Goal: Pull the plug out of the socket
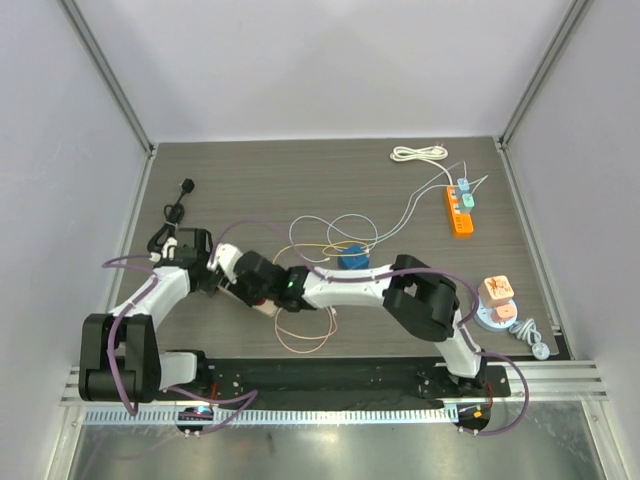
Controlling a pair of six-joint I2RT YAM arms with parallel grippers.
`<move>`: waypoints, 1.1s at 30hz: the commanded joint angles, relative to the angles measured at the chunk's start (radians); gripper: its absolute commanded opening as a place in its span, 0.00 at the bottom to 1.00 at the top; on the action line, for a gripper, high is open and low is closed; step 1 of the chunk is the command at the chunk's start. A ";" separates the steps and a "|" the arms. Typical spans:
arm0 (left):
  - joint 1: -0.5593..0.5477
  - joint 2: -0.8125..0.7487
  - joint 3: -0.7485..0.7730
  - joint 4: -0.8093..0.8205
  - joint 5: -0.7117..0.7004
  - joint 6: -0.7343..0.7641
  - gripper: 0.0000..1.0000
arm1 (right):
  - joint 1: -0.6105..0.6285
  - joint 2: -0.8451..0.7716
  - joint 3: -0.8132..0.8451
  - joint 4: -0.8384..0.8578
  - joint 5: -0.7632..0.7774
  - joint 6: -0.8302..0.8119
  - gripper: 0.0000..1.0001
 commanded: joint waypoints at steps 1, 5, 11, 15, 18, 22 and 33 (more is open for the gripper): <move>0.017 0.016 -0.035 -0.023 -0.153 0.060 0.00 | -0.106 -0.138 0.008 0.124 -0.271 0.198 0.01; 0.017 0.007 -0.029 -0.026 -0.151 0.064 0.00 | -0.102 -0.146 0.035 0.041 -0.218 0.180 0.01; 0.017 -0.018 0.013 -0.054 -0.125 0.084 0.00 | -0.128 -0.241 -0.078 0.009 -0.044 0.122 0.01; 0.017 -0.059 0.016 -0.039 -0.096 0.119 0.00 | -0.224 -0.314 -0.190 0.007 -0.043 0.135 0.01; 0.017 -0.096 -0.001 -0.011 -0.094 0.142 0.02 | -0.328 -0.356 -0.244 0.009 -0.072 0.145 0.01; 0.017 -0.130 -0.010 -0.003 -0.093 0.145 0.29 | -0.464 -0.353 -0.261 0.019 -0.199 0.177 0.01; 0.017 -0.148 0.059 -0.089 -0.045 0.185 0.94 | -0.556 -0.140 -0.080 -0.131 -0.262 0.243 0.66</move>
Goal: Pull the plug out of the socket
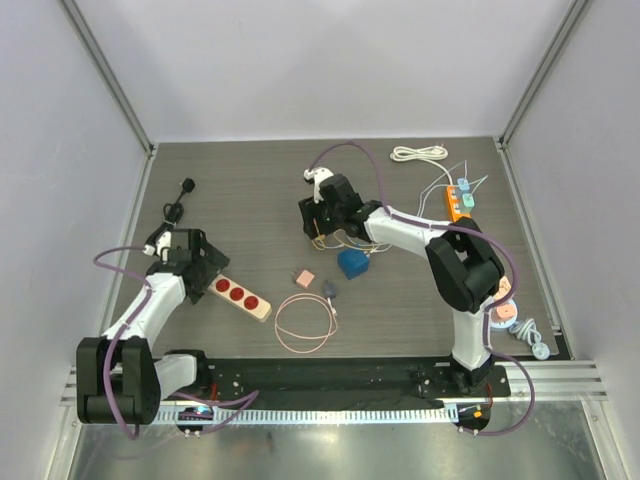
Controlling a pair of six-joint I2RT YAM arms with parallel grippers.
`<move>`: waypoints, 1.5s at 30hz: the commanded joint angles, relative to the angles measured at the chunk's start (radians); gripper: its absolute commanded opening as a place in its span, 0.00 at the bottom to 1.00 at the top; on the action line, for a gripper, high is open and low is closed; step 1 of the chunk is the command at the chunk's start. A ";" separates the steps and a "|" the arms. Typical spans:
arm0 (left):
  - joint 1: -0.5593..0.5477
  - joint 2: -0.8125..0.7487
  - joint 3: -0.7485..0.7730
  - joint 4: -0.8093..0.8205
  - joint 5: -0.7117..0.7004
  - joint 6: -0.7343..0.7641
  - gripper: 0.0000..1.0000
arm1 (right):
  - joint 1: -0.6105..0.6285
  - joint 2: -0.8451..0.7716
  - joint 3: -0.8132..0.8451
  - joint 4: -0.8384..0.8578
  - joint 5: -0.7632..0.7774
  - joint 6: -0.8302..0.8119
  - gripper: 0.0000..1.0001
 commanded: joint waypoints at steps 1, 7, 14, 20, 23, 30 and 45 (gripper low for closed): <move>0.005 -0.043 0.066 -0.074 -0.006 0.036 1.00 | 0.006 0.016 0.046 -0.037 -0.022 0.029 0.69; 0.007 -0.177 0.132 -0.196 -0.095 0.076 1.00 | 0.008 -0.033 0.029 -0.080 0.106 -0.005 0.90; 0.010 -0.202 0.154 -0.221 -0.072 0.082 0.91 | 0.081 -0.162 -0.034 -0.084 0.242 -0.069 1.00; 0.010 -0.172 0.137 -0.197 -0.072 0.053 0.87 | 0.285 -0.197 -0.032 -0.077 0.351 -0.160 1.00; 0.010 -0.166 0.121 -0.178 -0.072 0.044 0.84 | 0.374 -0.191 -0.076 0.004 0.306 -0.163 1.00; 0.010 -0.151 0.092 -0.131 -0.060 0.038 0.76 | 0.548 -0.110 -0.135 0.189 0.341 -0.218 1.00; 0.008 -0.079 0.071 -0.069 -0.056 0.070 0.44 | 0.574 0.031 -0.100 0.224 0.245 -0.217 1.00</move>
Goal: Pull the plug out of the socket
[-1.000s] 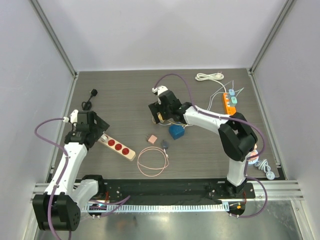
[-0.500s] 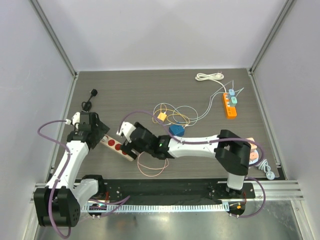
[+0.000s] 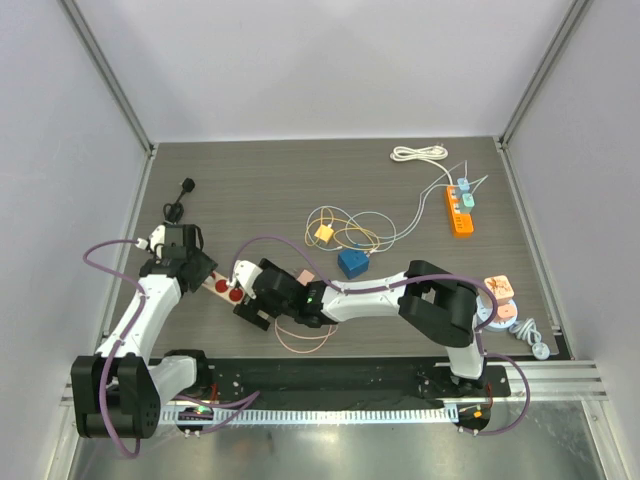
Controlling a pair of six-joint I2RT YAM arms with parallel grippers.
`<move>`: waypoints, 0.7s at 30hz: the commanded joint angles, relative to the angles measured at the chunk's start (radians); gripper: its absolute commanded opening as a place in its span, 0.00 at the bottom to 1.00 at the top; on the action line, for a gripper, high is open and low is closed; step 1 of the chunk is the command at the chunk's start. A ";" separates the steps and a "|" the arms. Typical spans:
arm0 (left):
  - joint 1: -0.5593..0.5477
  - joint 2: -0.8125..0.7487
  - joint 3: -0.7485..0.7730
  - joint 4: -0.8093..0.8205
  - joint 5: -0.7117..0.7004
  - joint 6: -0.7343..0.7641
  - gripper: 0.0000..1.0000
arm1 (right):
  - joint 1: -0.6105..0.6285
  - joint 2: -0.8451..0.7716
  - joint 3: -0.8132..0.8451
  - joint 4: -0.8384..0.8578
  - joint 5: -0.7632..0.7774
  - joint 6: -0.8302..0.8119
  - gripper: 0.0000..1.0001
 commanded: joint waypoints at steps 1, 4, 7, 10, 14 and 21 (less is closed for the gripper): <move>0.006 -0.006 -0.004 0.047 -0.006 0.023 0.42 | 0.009 0.022 0.042 0.039 -0.002 -0.014 1.00; 0.008 -0.023 -0.010 0.043 -0.014 0.026 0.37 | 0.009 0.050 0.059 0.038 -0.013 -0.011 0.99; 0.008 -0.039 -0.017 0.038 -0.016 0.037 0.29 | 0.011 0.075 0.085 0.016 -0.017 -0.002 1.00; 0.008 -0.049 -0.020 0.032 -0.026 0.049 0.29 | 0.013 0.075 0.081 0.029 -0.028 0.001 0.99; 0.008 -0.049 -0.029 0.047 0.001 0.057 0.20 | 0.013 0.098 0.113 0.000 -0.011 0.012 0.99; 0.008 -0.055 -0.015 0.023 0.047 0.055 0.00 | 0.017 0.098 0.116 -0.080 0.007 0.027 0.92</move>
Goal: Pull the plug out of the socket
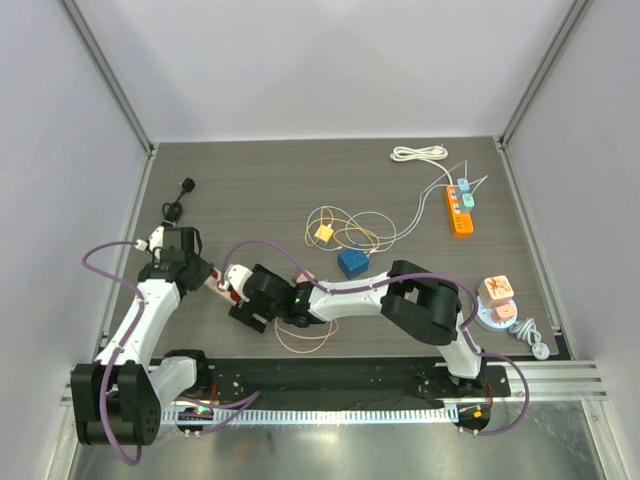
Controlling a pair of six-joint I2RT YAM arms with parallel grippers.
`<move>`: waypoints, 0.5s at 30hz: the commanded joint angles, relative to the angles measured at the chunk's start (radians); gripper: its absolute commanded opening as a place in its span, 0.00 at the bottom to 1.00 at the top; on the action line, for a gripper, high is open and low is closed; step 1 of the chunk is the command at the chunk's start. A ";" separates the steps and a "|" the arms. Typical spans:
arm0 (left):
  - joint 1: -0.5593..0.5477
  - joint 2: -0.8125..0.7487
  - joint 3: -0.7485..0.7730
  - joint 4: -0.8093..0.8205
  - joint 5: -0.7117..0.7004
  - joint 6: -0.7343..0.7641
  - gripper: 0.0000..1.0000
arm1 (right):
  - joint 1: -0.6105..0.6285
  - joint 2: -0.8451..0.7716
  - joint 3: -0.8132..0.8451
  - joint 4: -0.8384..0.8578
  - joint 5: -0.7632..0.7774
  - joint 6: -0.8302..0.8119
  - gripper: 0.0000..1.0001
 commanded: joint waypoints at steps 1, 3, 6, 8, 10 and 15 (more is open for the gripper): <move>0.005 -0.023 0.004 0.013 0.047 0.026 0.00 | 0.008 -0.004 0.008 -0.017 0.027 0.007 0.91; 0.006 -0.030 -0.001 0.010 0.067 0.020 0.00 | 0.008 0.012 0.013 -0.017 0.035 0.005 0.87; 0.006 -0.040 -0.003 -0.007 0.114 0.032 0.00 | 0.010 0.018 0.013 0.015 0.026 0.005 0.79; 0.006 -0.057 -0.013 -0.019 0.147 0.034 0.00 | 0.010 0.021 0.008 0.025 0.024 0.007 0.79; 0.006 -0.079 -0.022 -0.026 0.159 0.032 0.00 | 0.010 0.027 0.008 0.031 0.021 0.005 0.78; 0.006 -0.146 -0.042 -0.050 0.168 0.028 0.00 | 0.010 0.042 0.016 0.040 0.020 0.001 0.36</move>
